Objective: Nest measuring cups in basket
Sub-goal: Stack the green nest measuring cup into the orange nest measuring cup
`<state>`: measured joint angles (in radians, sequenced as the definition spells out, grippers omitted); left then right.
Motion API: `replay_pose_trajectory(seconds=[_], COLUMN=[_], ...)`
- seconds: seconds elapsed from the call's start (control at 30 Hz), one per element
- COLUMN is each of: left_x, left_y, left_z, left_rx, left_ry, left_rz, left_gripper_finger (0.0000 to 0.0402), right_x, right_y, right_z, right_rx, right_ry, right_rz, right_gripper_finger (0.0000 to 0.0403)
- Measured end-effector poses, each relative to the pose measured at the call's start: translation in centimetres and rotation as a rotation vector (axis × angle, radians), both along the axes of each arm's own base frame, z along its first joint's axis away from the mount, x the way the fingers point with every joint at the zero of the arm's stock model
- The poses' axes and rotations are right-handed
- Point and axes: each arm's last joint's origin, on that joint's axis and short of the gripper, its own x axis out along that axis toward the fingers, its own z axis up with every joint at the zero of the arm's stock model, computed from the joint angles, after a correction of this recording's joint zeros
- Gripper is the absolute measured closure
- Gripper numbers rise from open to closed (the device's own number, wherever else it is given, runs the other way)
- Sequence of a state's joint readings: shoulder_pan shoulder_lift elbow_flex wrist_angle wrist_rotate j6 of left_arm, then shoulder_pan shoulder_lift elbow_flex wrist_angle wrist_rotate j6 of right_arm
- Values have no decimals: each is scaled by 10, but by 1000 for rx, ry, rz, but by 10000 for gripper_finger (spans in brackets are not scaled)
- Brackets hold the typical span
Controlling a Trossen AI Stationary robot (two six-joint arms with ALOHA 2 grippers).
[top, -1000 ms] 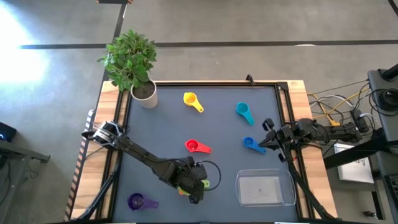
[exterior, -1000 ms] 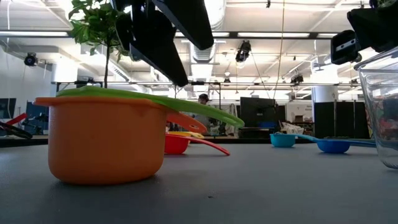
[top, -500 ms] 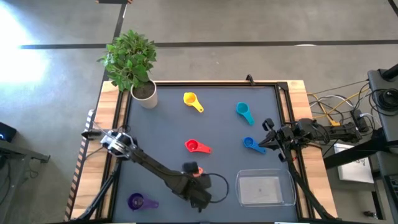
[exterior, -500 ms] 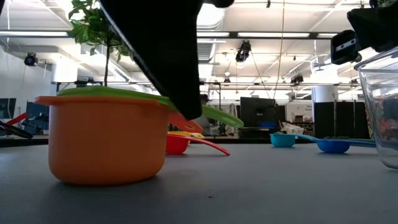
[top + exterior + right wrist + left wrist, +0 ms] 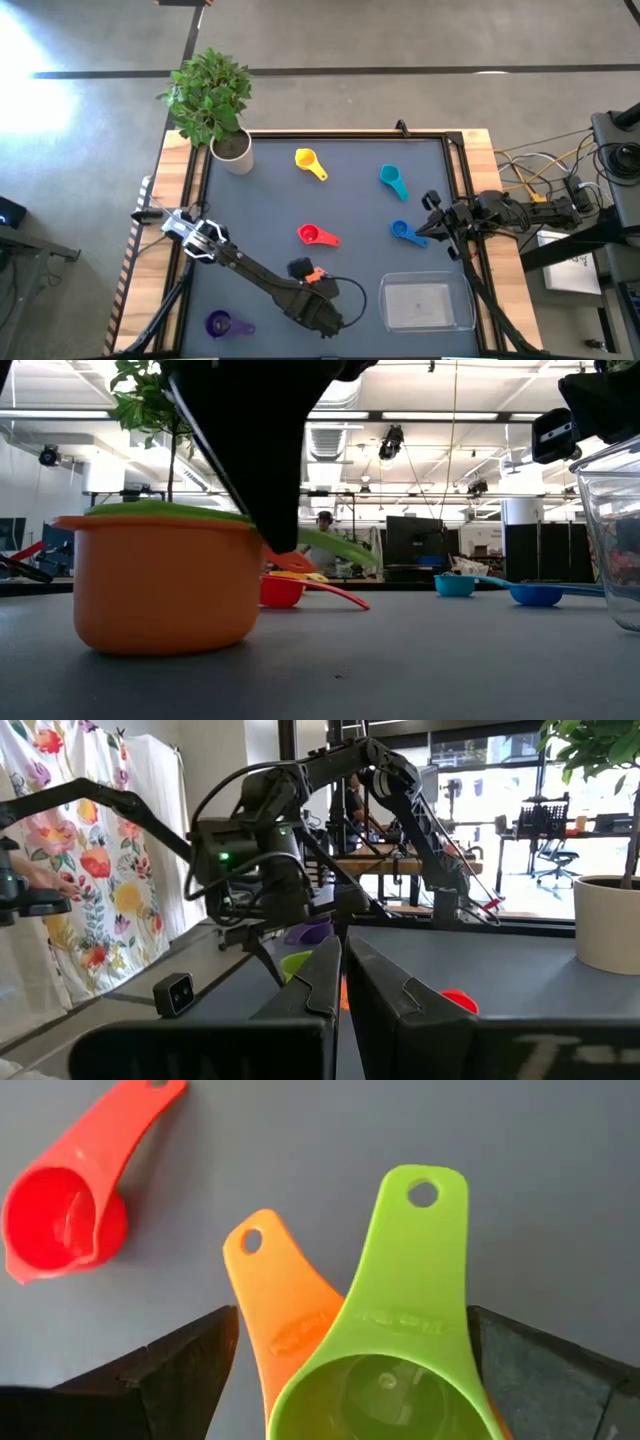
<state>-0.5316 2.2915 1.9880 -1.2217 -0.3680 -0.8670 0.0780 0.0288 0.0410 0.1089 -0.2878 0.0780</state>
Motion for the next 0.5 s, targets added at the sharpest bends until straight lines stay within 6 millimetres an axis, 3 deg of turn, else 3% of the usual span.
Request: replay_pose_trajectory(seconds=[0.33,0.5], left_x=[-33,-52], left_y=[21,34], left_z=[-1,-12], left_rx=[-140,-213], left_ry=[-159,-189], left_rz=[92,158], left_gripper_finger=[62,63], right_x=[0,0], right_y=[0,0], right_z=[0,0], right_rx=[0,0], right_ry=[0,0], right_rz=[0,0], right_gripper_finger=[394,394])
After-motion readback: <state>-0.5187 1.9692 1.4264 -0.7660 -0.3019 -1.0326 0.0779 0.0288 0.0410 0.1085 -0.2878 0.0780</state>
